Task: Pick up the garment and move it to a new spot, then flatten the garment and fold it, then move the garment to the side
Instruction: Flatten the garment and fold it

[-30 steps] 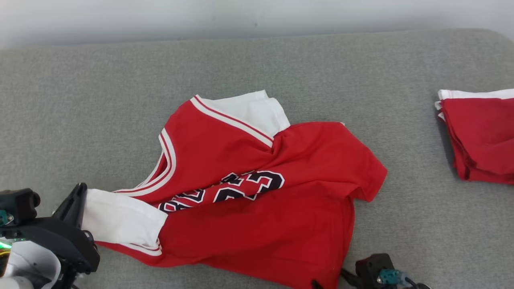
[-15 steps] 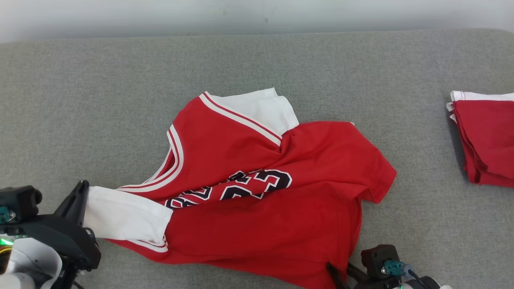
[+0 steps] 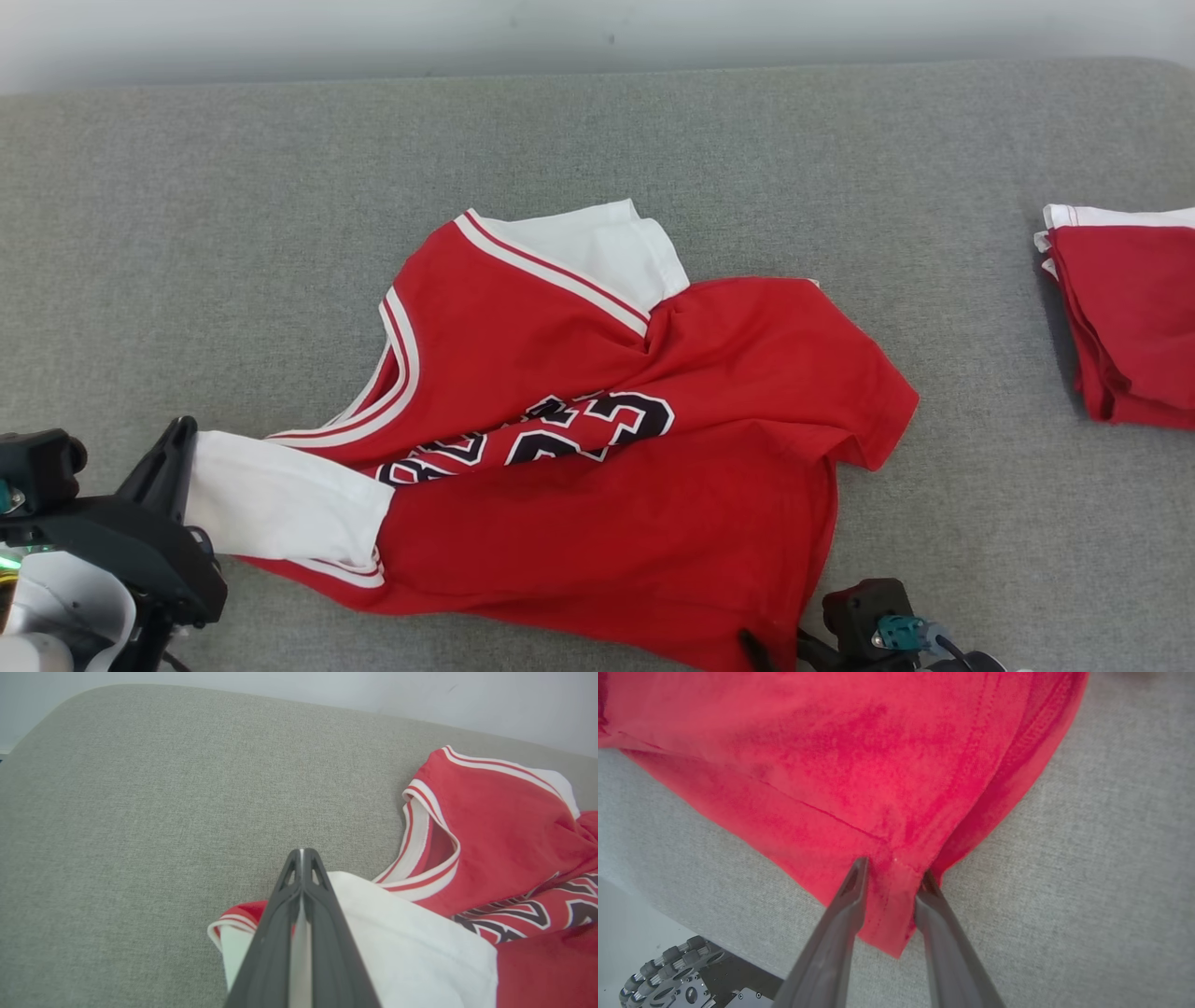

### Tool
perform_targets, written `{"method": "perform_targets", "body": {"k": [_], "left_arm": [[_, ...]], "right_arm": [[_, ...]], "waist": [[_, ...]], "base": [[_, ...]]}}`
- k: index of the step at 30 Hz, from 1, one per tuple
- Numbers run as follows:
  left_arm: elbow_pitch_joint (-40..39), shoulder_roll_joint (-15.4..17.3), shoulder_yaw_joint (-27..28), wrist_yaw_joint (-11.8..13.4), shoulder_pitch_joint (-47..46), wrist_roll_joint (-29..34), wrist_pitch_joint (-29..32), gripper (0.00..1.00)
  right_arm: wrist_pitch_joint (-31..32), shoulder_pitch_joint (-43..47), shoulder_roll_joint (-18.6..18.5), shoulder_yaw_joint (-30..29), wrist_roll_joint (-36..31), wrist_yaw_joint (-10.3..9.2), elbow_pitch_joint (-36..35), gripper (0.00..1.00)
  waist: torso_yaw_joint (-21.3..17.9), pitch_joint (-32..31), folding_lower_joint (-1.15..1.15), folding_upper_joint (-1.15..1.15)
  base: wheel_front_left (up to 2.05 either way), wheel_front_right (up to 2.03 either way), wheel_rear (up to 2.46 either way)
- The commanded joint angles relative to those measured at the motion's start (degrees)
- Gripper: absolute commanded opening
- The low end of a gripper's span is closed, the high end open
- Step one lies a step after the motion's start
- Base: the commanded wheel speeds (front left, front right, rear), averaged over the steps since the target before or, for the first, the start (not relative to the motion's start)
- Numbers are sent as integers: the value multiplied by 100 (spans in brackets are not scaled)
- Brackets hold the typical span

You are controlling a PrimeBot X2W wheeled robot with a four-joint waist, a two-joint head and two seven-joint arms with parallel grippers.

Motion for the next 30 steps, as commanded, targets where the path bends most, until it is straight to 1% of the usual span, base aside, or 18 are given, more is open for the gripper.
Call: {"method": "perform_targets", "body": {"k": [1,3,6,7,9,10,11,14,17,22,24,27,30], "left_arm": [[-5,19,12,40,-61,-30,-30,0],[-5,25,18,27,-53,-35,-41,0],[3,29,13,37,-57,-46,-48,0],[10,28,8,33,-61,-48,-47,0],[19,25,-7,24,-70,-56,-46,0],[27,26,-14,23,-74,-62,-43,0],[34,25,-18,24,-76,-66,-41,0],[39,24,-8,45,-70,-62,-76,0],[-45,11,100,42,-111,-80,-288,0],[-293,-137,478,-89,-246,-363,-913,0],[-409,-227,642,-155,-340,-531,-1162,0],[-611,-356,873,-265,-506,-815,-1495,0],[-800,-446,1022,-378,-720,-1071,-1698,0]], "right_arm": [[25,79,9,16,-6,-14,-10,47],[35,91,7,32,2,-14,-88,46],[48,66,-6,16,-30,-14,-132,43],[52,60,-5,23,-28,-14,-145,40],[62,59,-5,35,-13,-14,-162,28],[70,60,-4,45,0,-14,-162,11],[70,57,-10,41,6,-14,-149,0],[-11,-10,-25,11,-16,-14,-132,0],[-235,-194,-24,-96,-26,-14,-215,0],[-676,-514,-39,-416,-40,-14,-395,0],[-864,-685,-62,-542,67,-14,-480,0],[-1043,-940,-180,-634,217,-14,-624,0],[-1097,-1236,-339,-684,397,-14,-819,0]], "waist": [[1,-1,0,0],[-5,1,0,0],[1,3,0,0],[3,1,0,0],[6,-3,0,0],[6,-8,0,0],[6,-13,0,0],[-2,-30,0,0],[-17,-49,0,0],[-18,-76,0,0],[-15,-76,0,0],[-20,-93,0,0],[-51,-90,0,0]], "base": [[0,0,0],[0,0,0],[0,0,0],[0,0,0],[0,0,0],[0,0,0],[0,0,0],[0,0,0],[0,0,0],[0,0,0],[0,0,0],[0,0,0],[0,0,0]]}}
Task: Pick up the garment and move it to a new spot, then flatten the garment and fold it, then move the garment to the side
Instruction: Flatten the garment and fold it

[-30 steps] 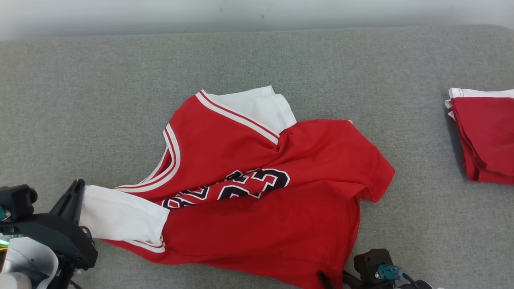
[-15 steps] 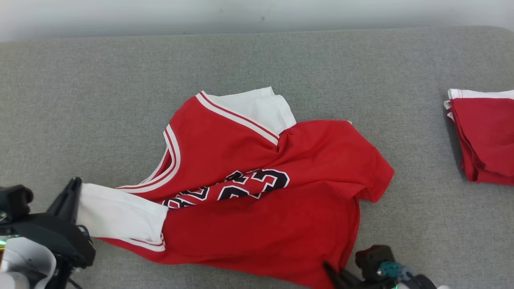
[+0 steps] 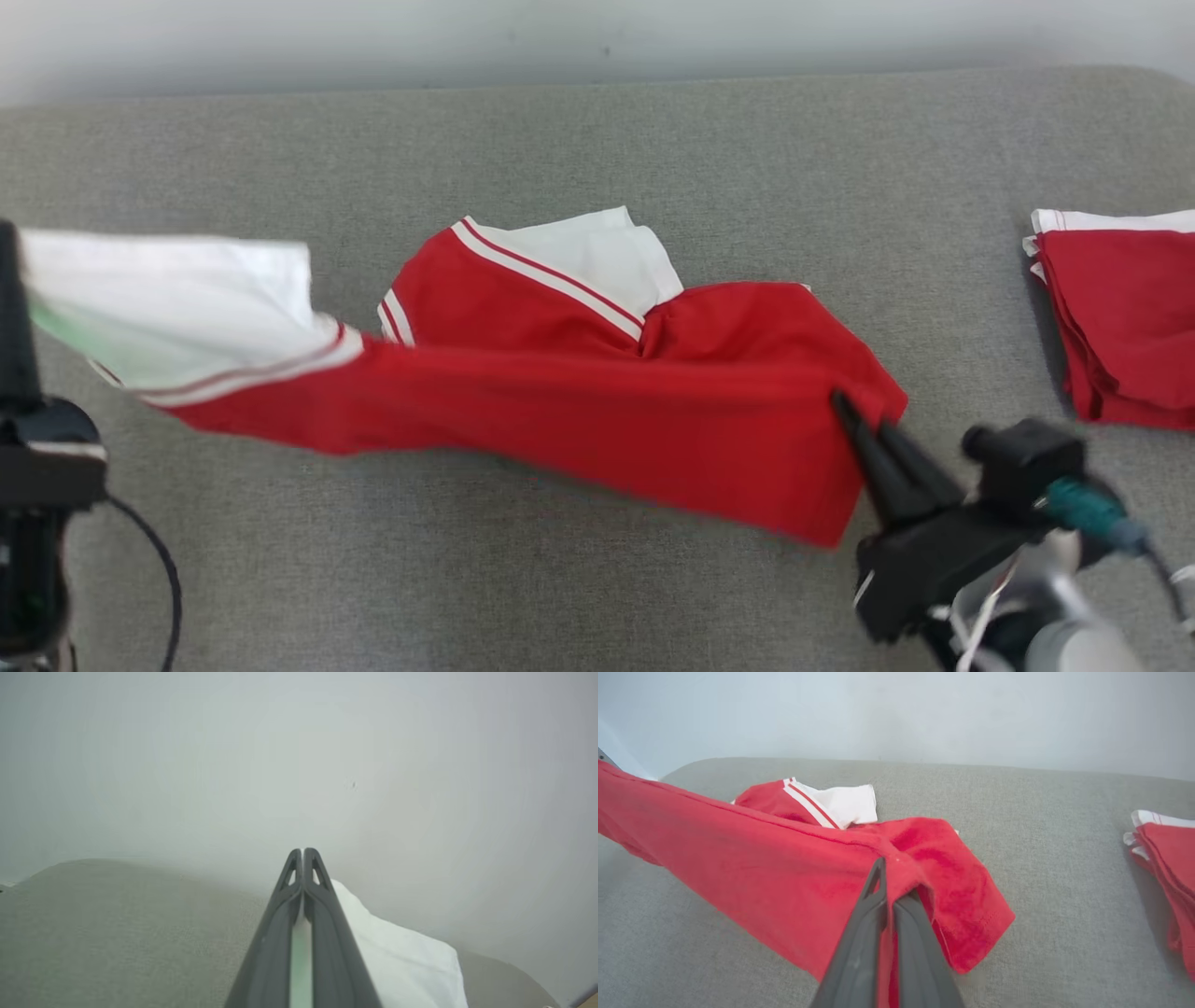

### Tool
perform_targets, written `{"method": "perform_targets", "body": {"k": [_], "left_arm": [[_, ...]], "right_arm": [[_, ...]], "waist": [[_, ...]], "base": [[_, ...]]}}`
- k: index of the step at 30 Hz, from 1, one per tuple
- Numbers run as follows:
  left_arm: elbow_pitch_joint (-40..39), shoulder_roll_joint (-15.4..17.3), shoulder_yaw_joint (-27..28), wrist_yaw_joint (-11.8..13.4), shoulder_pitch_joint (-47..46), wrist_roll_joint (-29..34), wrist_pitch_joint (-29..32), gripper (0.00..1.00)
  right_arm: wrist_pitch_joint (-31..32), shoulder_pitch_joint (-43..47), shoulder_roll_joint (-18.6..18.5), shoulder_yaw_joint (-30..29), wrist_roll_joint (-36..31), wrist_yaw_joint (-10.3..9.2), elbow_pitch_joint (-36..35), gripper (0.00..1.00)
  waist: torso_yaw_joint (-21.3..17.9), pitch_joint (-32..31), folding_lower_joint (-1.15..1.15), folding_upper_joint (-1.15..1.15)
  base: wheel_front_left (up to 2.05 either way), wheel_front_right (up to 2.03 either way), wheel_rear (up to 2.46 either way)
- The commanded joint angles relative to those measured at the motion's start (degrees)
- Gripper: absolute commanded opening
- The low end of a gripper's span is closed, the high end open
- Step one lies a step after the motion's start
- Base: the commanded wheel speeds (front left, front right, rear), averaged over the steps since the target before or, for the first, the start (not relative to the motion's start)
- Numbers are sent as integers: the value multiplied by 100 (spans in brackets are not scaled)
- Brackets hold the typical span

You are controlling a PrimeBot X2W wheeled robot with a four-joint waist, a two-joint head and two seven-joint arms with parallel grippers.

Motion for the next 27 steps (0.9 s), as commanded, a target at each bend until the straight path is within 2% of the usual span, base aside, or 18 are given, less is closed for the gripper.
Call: {"method": "perform_targets", "body": {"k": [1,9,14,16,21,25,26,27], "left_arm": [[-148,-62,92,-93,-213,-203,-111,0],[-492,4,228,-160,-882,-607,-118,0],[-632,-130,264,-208,-1200,-746,-343,0],[-599,-178,201,-231,-1033,-767,-316,0],[-447,-332,86,-164,-214,-752,-239,0],[-284,-612,35,-222,526,-842,-457,0],[-266,-652,15,-241,613,-857,-499,0],[-248,-708,7,-241,679,-872,-558,0]], "right_arm": [[-49,-255,-147,-40,144,-14,-149,0],[70,-1165,-838,159,604,-14,-461,0],[-254,-1668,-1322,103,229,-14,-618,0],[-248,-1536,-1459,251,234,-14,-534,0],[325,-929,-1905,907,737,-14,-99,0],[164,-654,-1907,1231,1005,-14,485,0],[113,-664,-1888,1284,1030,-14,599,6],[71,-659,-1879,1330,1044,-14,708,24]], "waist": [[-36,16,0,0],[-184,129,0,0],[-278,117,0,0],[-307,82,0,0],[-328,57,0,0],[-285,116,0,0],[-260,126,0,0],[-225,131,0,0]], "base": [[0,0,0],[0,0,0],[0,0,0],[0,0,0],[0,0,0],[0,0,0],[0,0,0],[0,0,0]]}}
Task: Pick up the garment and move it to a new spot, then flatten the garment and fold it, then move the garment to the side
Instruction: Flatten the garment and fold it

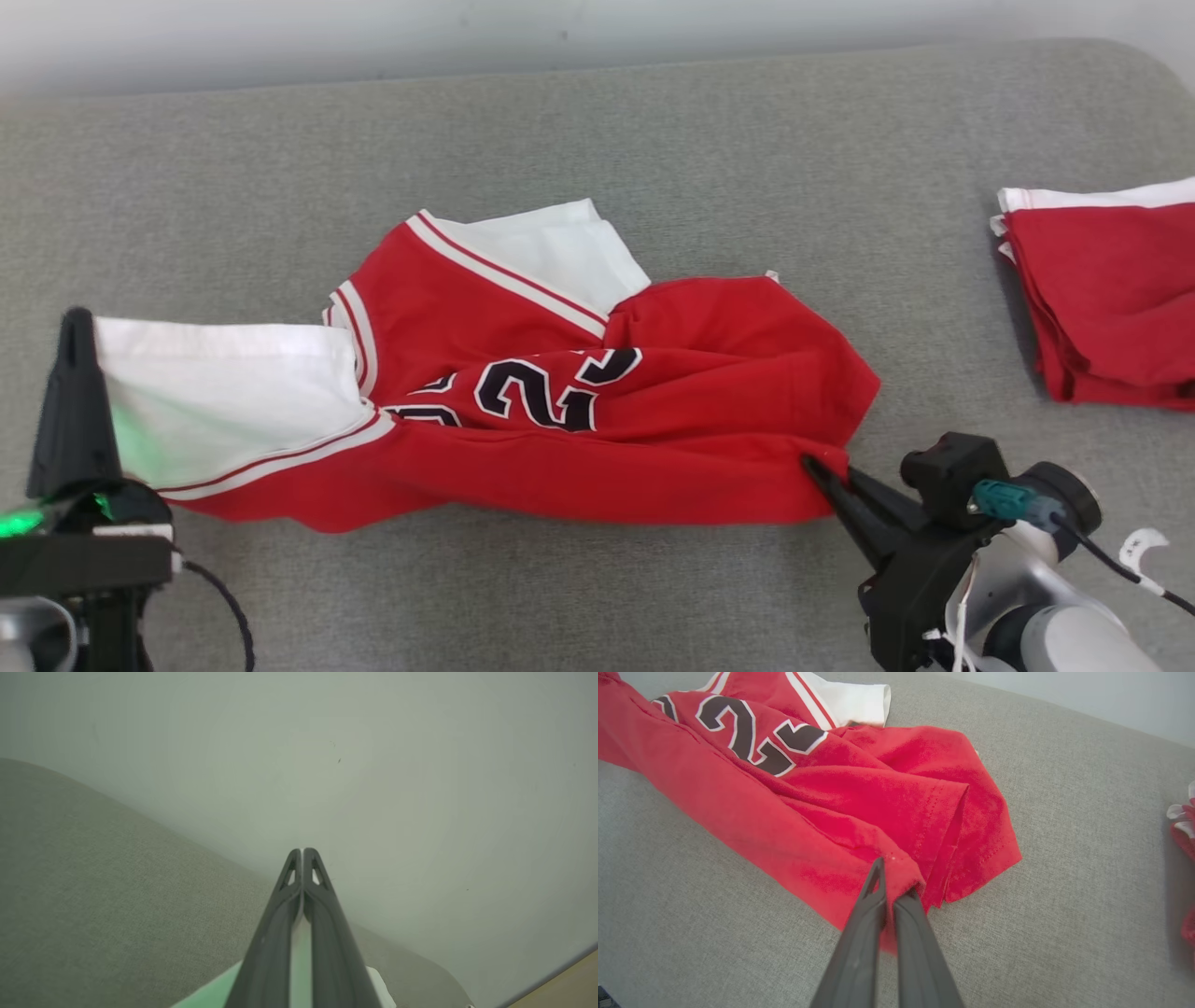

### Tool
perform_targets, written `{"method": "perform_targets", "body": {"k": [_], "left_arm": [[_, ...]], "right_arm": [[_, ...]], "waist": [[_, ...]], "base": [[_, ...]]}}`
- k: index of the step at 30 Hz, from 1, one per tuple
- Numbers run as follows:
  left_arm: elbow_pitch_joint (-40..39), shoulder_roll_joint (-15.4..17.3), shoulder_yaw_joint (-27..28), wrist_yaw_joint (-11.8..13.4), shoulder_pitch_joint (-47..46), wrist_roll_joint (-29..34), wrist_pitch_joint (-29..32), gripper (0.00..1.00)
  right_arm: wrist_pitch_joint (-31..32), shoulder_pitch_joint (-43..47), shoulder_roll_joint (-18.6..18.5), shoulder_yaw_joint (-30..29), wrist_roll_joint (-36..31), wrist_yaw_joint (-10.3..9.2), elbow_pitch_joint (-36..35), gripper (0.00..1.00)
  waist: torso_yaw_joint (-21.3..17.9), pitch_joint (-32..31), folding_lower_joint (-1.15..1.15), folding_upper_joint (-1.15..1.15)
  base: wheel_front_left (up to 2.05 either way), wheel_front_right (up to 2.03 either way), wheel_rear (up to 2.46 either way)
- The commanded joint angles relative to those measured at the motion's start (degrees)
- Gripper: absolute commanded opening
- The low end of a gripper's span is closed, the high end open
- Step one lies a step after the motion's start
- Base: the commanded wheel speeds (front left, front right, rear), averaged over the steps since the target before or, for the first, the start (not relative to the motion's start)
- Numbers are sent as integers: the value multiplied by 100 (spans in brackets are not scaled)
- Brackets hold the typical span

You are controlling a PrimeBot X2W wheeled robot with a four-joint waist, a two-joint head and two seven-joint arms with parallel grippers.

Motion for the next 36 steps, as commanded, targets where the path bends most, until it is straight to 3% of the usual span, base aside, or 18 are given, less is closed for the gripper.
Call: {"method": "perform_targets", "body": {"k": [1,2,3,11,22,29,33,36], "left_arm": [[13,-41,9,-17,90,-36,-77,0],[46,-70,-21,-34,129,-27,-110,0],[63,-99,-22,-47,172,-49,-156,0],[272,-98,65,-98,192,-186,-337,0],[253,2,120,-70,142,-226,-298,0],[193,2,37,-26,56,-187,-248,0],[154,23,13,-12,73,-169,-212,0],[112,29,19,12,100,-158,-205,0]], "right_arm": [[-63,16,43,38,27,-14,79,56],[-72,40,61,67,60,-14,161,86],[-69,65,76,116,94,-14,214,100],[76,299,161,202,255,-14,522,100],[-155,313,581,-515,-229,-14,392,100],[-173,43,880,-694,-509,-14,623,75],[-42,92,1041,-868,-626,-14,632,73],[112,195,1090,-1042,-701,-14,408,79]], "waist": [[72,20,0,-1],[105,23,0,-1],[124,25,0,-1],[226,69,0,-1],[150,115,0,-1],[172,159,0,-1],[229,167,0,-1],[254,158,0,-1]], "base": [[0,0,0],[0,0,0],[0,0,0],[0,0,0],[0,0,0],[0,0,0],[0,0,0],[0,0,0]]}}
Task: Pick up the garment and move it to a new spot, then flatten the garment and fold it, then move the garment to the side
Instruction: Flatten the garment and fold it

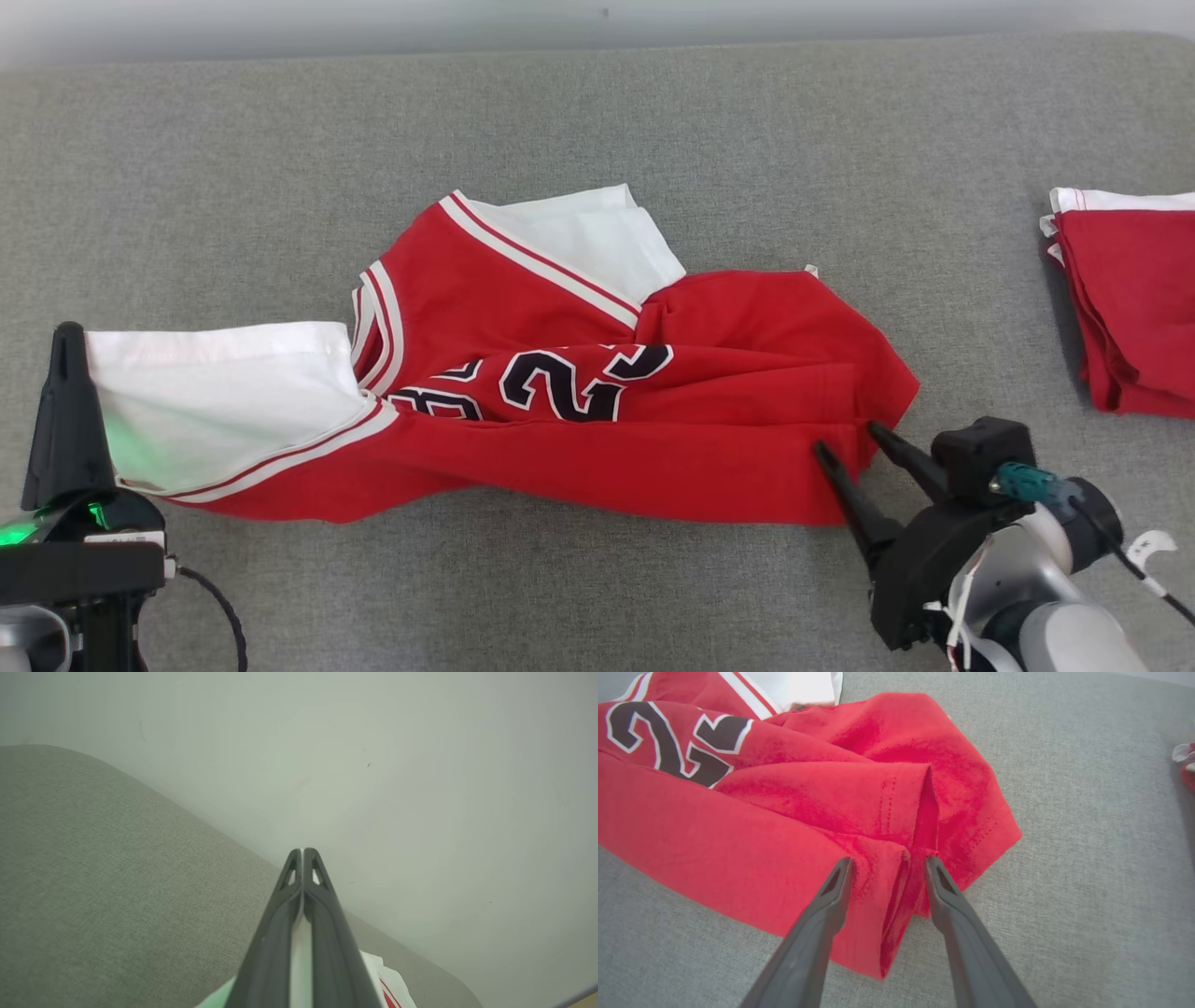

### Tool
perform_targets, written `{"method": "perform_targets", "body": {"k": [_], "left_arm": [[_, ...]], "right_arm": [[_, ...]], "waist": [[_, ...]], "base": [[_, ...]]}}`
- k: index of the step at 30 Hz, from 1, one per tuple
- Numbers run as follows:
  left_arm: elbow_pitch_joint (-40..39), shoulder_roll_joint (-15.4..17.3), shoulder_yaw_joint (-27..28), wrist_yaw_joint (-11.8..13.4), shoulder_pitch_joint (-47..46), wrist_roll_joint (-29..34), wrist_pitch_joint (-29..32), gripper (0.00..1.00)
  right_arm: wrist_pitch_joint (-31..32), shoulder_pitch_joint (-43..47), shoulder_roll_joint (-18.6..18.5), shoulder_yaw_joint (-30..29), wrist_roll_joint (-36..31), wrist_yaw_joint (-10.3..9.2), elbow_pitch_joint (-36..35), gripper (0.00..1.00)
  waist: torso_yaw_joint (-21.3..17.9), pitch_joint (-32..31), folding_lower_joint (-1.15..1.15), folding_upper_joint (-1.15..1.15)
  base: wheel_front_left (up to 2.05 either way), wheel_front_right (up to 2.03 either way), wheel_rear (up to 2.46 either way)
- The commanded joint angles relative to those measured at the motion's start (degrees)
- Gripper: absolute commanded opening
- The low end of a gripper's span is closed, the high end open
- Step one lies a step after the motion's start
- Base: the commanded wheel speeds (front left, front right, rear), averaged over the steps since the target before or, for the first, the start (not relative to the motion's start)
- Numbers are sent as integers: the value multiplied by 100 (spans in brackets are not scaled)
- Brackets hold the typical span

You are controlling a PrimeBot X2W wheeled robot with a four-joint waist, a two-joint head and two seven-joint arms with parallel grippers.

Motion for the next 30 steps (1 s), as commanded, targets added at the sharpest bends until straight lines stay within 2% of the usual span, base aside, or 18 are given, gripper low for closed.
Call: {"method": "perform_targets", "body": {"k": [1,3,4,5,6,8,12,14,17,18,20,21,23,30], "left_arm": [[-34,14,18,23,29,25,13,0],[-52,18,35,34,60,24,11,0],[-65,15,39,42,75,21,9,0],[-76,3,34,58,86,22,3,0],[-84,-11,24,66,93,24,-1,0],[-98,-32,-11,72,88,37,-2,0],[-128,-46,-65,85,58,51,18,0],[-146,-40,-71,97,46,54,11,0],[-169,-26,-63,119,42,60,10,0],[-176,-25,-63,127,43,63,9,0],[-183,-27,-73,124,51,64,14,0],[-186,-29,-80,129,59,62,16,0],[-185,-32,-87,132,79,58,22,0],[-279,-48,-10,118,24,6,-115,0]], "right_arm": [[15,27,14,-39,-32,-14,-60,76],[45,59,44,-134,-114,-14,-233,74],[76,69,60,-155,-139,-14,-273,69],[109,66,75,-161,-148,-14,-294,63],[148,46,76,-159,-167,-14,-302,48],[236,-5,71,-117,-185,-14,-255,35],[386,-81,93,-60,-208,-14,-159,34],[412,-85,117,-40,-206,-14,-111,30],[410,-95,146,-16,-188,-14,-60,34],[421,-104,150,-3,-197,-14,-42,32],[452,-108,156,-9,-204,-14,-6,21],[474,-94,153,-13,-210,-14,25,20],[493,-74,132,-1,-213,-14,40,0],[55,-204,85,8,-193,-14,-243,0]], "waist": [[3,-4,0,0],[-5,-7,0,0],[-14,-7,0,0],[-20,-5,0,0],[-22,-3,0,0],[-21,6,0,0],[-6,18,0,0],[1,30,0,0],[9,41,0,0],[12,43,0,0],[21,39,0,0],[24,33,0,0],[26,15,0,0],[-4,-103,0,0]], "base": [[0,0,0],[0,0,0],[0,0,0],[0,0,0],[0,0,0],[0,0,0],[0,0,0],[0,0,0],[0,0,0],[0,0,0],[0,0,0],[0,0,0],[0,0,0],[0,0,0]]}}
